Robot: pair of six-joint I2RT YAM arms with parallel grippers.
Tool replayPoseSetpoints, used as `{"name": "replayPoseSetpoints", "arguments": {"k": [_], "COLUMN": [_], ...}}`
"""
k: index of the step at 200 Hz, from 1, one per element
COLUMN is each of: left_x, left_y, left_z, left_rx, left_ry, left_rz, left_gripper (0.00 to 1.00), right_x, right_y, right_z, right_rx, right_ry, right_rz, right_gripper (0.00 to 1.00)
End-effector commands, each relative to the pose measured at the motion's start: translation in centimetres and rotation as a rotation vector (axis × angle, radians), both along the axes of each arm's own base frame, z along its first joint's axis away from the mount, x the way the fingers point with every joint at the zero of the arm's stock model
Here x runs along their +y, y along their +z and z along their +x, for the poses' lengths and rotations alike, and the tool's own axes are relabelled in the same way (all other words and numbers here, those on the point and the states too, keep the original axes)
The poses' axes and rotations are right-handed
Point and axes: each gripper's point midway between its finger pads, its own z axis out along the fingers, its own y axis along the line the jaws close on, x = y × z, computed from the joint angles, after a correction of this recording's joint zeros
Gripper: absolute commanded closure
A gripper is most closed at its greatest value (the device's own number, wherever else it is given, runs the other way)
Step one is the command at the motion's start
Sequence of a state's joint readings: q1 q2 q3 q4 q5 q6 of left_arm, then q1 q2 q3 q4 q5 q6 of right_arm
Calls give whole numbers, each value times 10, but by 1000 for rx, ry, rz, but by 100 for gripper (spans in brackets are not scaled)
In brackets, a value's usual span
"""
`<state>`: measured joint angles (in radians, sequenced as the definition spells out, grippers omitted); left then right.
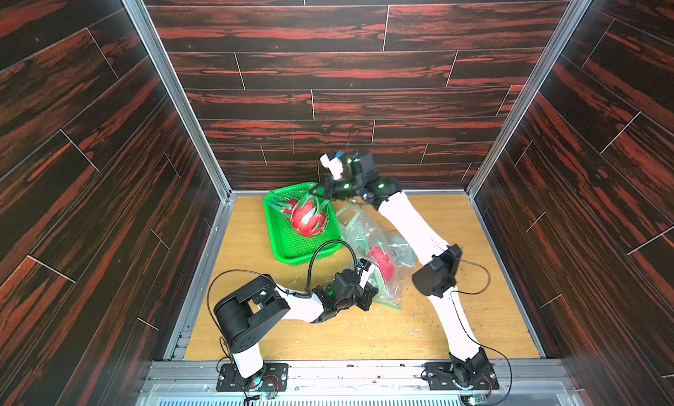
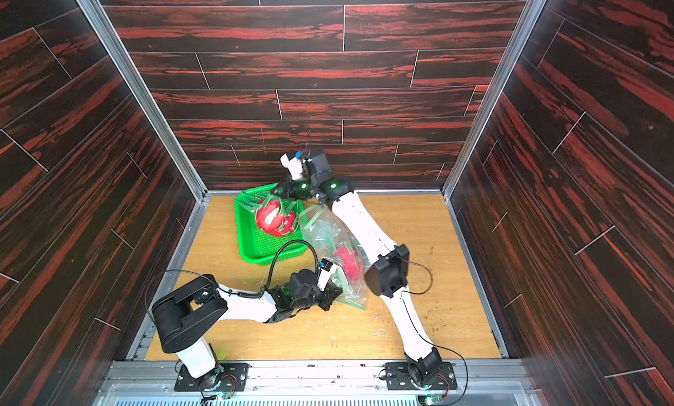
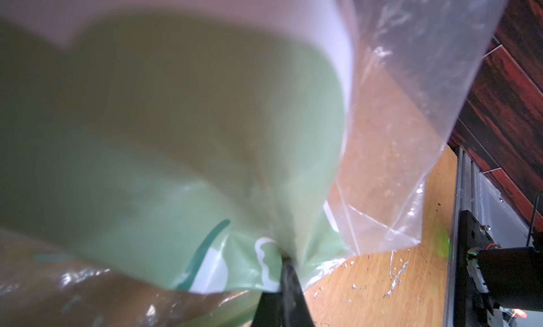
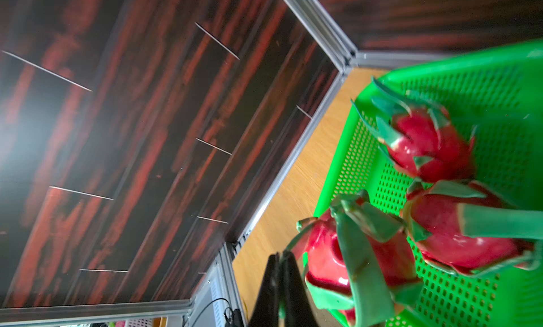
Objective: Open the zip-top bag and take out the dragon fruit
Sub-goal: Place the dragon fruit in the basket.
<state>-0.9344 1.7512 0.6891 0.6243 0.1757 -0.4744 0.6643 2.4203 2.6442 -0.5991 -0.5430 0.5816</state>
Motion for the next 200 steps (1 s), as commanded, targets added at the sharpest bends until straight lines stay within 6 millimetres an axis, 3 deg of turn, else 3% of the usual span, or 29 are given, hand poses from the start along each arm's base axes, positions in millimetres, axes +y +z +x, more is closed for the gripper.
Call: {"name": "replayPoseSetpoints", "arguments": {"k": [1,48,52,133,200], "left_x": [-5,-9,-9,-12,-12], "left_y": [6,8,-3,-6,-7], "left_z": [-7,-11,-13,-15,-15], "left_rx": [-23,-22,-6,1,2], "left_ry": [-42,-56,-60,-69,-64], "left_rz": [-22,-32,-14,-12,-12], "left_gripper": [94,94,94,95,95], "right_x": [13,43,46,66,72], "right_y": [32,-4,-7,-53,-64], "right_z": [-3,-5,-5,13,20], "right_rx": [-118,-123,-125,-118,-138], "right_ry": [40,68,68,6,-12], "right_rz": [91,78,75,52,61], "right_gripper": [100,100,100,100,97]}}
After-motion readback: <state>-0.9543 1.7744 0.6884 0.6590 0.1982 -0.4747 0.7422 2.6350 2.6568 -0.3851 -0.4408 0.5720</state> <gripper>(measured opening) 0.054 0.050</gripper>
